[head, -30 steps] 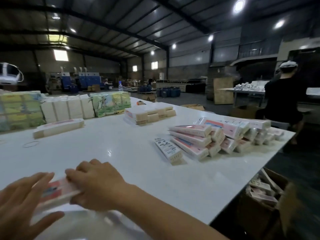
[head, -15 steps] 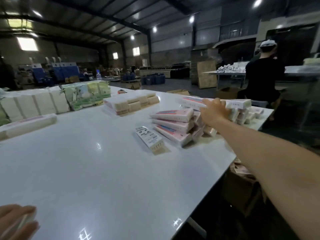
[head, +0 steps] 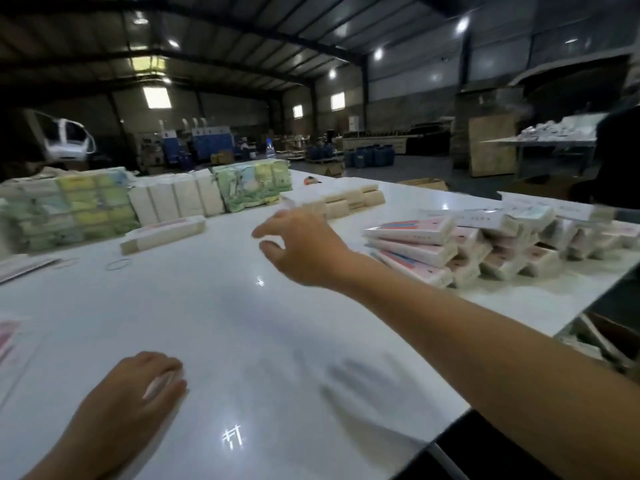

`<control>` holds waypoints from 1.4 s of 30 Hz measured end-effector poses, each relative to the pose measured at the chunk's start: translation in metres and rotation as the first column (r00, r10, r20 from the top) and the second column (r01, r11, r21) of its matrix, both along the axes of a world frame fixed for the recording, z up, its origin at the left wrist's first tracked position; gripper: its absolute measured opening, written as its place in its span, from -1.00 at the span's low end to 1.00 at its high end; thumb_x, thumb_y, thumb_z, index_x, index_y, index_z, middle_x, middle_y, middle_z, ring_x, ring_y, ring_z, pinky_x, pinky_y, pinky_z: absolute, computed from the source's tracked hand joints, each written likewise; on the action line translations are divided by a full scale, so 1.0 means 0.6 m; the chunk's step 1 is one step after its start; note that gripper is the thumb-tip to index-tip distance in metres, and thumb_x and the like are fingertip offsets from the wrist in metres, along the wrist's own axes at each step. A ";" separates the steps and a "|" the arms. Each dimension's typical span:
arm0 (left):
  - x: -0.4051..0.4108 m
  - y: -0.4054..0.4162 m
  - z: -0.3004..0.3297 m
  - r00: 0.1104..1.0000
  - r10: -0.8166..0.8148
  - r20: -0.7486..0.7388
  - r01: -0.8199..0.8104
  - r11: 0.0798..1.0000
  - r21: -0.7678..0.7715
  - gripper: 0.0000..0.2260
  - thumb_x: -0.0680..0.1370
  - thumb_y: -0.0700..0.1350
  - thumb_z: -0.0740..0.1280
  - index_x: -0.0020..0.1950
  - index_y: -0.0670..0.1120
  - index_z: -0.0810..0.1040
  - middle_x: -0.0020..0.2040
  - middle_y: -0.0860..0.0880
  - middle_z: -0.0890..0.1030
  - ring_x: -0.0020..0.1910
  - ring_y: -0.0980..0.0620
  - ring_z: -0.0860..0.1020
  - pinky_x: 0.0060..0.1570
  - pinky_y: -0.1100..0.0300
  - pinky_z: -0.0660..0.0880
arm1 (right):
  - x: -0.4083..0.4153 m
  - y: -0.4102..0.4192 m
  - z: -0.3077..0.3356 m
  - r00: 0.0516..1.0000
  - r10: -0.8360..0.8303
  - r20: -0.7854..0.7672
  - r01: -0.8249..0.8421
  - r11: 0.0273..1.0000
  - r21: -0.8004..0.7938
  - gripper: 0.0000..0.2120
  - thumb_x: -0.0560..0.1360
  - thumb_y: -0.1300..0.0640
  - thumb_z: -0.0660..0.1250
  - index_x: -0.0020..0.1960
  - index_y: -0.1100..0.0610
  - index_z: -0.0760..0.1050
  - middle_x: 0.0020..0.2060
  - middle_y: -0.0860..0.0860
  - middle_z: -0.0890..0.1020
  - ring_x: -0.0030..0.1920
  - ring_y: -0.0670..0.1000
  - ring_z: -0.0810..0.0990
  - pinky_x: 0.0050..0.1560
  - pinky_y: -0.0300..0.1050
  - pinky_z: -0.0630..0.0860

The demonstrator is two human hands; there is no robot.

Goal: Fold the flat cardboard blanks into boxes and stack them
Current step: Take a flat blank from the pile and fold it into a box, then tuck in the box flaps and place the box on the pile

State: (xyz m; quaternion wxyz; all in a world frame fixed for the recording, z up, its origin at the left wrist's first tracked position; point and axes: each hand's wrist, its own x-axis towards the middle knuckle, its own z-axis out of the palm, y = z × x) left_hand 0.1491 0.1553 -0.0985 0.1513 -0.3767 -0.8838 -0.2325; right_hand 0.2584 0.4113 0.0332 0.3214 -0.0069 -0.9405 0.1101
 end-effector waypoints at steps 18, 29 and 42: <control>-0.127 -0.090 0.110 0.905 0.358 0.230 -0.348 0.934 -0.085 -0.73 0.52 -0.06 0.24 0.20 -0.03 0.50 0.19 -0.01 0.52 0.12 -0.02 0.49 0.11 0.08 0.46 | -0.077 -0.164 -0.216 0.973 0.109 0.204 -0.112 0.994 -0.001 -0.73 0.59 0.09 0.13 0.07 0.13 0.58 0.10 -0.06 0.58 0.15 -0.08 0.47 0.13 -0.16 0.41; -0.322 -0.250 0.099 0.490 0.871 0.040 -0.774 0.456 -0.440 -0.13 0.24 0.47 0.35 0.30 -0.12 0.34 0.26 -0.14 0.38 0.26 -0.12 0.32 0.15 0.00 0.30 | -0.094 -0.170 -0.214 0.995 0.098 0.028 -0.100 0.989 0.112 -0.63 -0.01 0.36 0.66 -0.28 0.11 0.69 -0.26 0.00 0.70 -0.25 0.10 0.69 -0.38 0.00 0.59; -0.353 -0.258 0.140 0.398 0.856 0.330 -0.738 0.513 -0.439 -0.45 0.33 0.11 0.52 0.13 -0.15 0.40 -0.03 -0.10 0.48 0.03 -0.08 0.47 0.00 0.07 0.47 | -0.096 -0.162 -0.214 0.980 0.192 -0.051 -0.181 0.967 0.177 -0.59 -0.11 0.32 0.68 -0.31 0.09 0.67 -0.28 -0.02 0.69 -0.29 -0.01 0.68 -0.46 -0.11 0.57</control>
